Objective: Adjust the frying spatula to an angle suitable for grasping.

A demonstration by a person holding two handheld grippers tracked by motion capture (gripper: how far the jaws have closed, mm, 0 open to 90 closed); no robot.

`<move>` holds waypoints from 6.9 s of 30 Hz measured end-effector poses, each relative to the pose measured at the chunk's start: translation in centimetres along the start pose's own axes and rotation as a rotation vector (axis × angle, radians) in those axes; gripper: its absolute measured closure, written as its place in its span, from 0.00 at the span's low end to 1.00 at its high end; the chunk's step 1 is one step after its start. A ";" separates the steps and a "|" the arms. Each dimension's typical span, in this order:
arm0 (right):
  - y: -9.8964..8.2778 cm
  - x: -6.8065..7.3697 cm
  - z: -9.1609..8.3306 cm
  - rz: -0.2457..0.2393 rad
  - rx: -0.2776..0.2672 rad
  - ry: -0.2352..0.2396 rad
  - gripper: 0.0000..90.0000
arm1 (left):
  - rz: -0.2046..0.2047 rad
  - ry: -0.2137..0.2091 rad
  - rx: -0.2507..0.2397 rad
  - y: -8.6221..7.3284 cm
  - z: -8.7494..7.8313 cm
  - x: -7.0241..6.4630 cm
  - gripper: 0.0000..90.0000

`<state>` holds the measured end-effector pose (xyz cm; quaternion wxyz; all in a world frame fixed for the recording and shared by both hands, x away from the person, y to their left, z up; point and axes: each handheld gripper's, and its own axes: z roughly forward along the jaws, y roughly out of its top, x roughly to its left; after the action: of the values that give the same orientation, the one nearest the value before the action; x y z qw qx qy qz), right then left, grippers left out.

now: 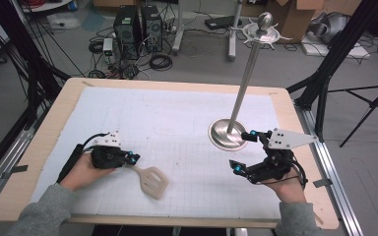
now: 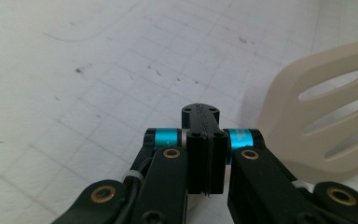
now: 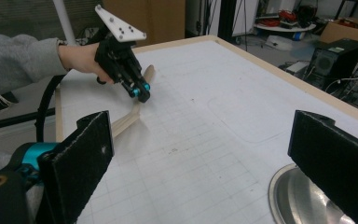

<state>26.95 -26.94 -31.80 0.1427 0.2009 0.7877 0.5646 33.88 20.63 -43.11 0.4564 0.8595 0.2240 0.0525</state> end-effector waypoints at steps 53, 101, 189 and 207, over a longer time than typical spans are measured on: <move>0.5 -0.3 1.0 -0.006 -0.009 0.030 0.06 | -0.004 0.258 -0.010 -4.9 -5.1 3.7 1.00; -1.7 0.8 -2.4 0.038 0.019 -0.060 0.06 | -0.019 0.221 -0.096 0.3 -1.5 3.7 1.00; 0.7 -1.3 2.7 0.017 -0.070 0.127 0.06 | 0.034 0.047 0.062 -3.1 -2.2 -2.3 1.00; 0.5 -0.8 2.1 0.008 -0.054 0.112 0.06 | 0.040 0.164 -0.031 -3.8 -4.8 0.9 1.00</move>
<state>28.68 -25.42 -32.05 0.1014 0.1682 0.7780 0.5968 32.03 26.51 -43.53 0.4486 0.8495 0.2426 0.1350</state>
